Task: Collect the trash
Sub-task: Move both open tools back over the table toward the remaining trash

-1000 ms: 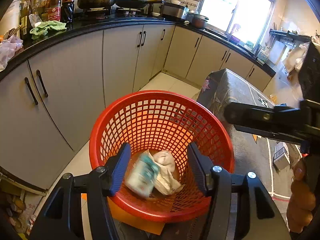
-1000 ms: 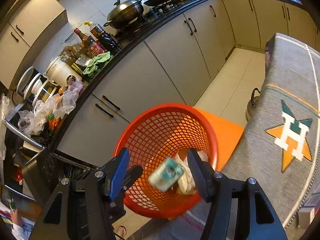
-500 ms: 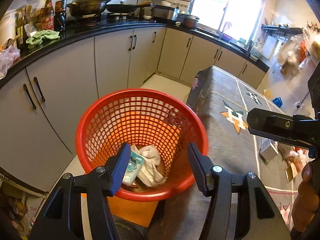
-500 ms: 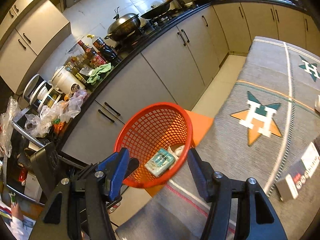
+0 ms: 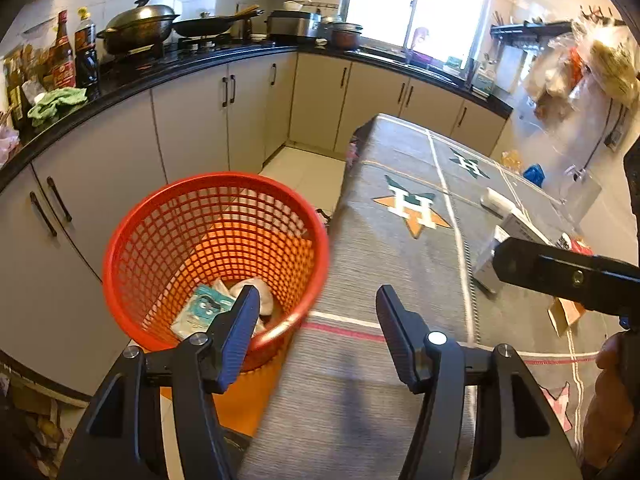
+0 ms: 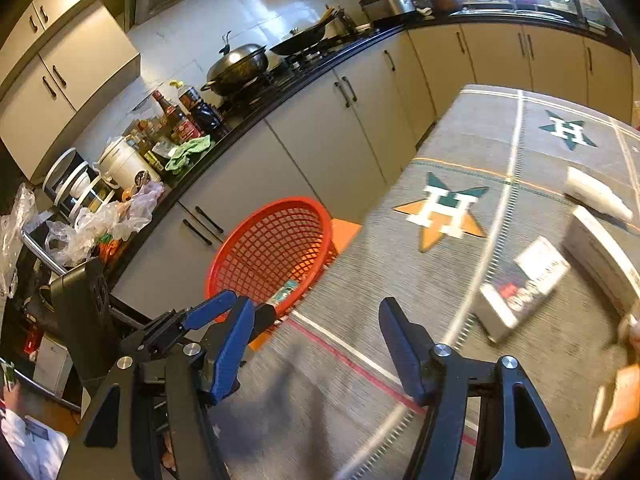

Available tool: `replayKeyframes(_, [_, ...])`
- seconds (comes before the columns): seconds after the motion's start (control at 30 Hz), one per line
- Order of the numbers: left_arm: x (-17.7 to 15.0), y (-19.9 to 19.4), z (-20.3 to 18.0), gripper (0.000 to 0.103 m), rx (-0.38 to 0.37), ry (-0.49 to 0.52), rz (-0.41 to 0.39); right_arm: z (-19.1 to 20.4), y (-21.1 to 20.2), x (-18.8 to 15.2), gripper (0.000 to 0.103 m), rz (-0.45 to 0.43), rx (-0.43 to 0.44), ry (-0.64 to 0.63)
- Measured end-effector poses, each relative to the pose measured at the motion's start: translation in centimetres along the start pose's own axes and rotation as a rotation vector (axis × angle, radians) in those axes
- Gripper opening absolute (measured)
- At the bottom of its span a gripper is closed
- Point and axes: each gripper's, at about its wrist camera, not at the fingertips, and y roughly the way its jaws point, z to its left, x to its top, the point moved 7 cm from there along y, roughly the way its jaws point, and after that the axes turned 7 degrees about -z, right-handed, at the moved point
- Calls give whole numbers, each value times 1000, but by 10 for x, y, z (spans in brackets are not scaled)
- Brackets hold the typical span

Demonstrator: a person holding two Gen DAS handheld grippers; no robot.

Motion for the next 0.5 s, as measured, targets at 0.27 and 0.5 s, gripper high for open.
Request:
replayKeyframes(0.27, [-18, 4, -37, 61, -27, 48, 33, -40, -46, -10, 69, -50, -52, 25])
replayKeyframes(0.5, [-33, 11, -69, 61, -40, 110, 65, -86, -94, -11, 69, -128, -132, 43])
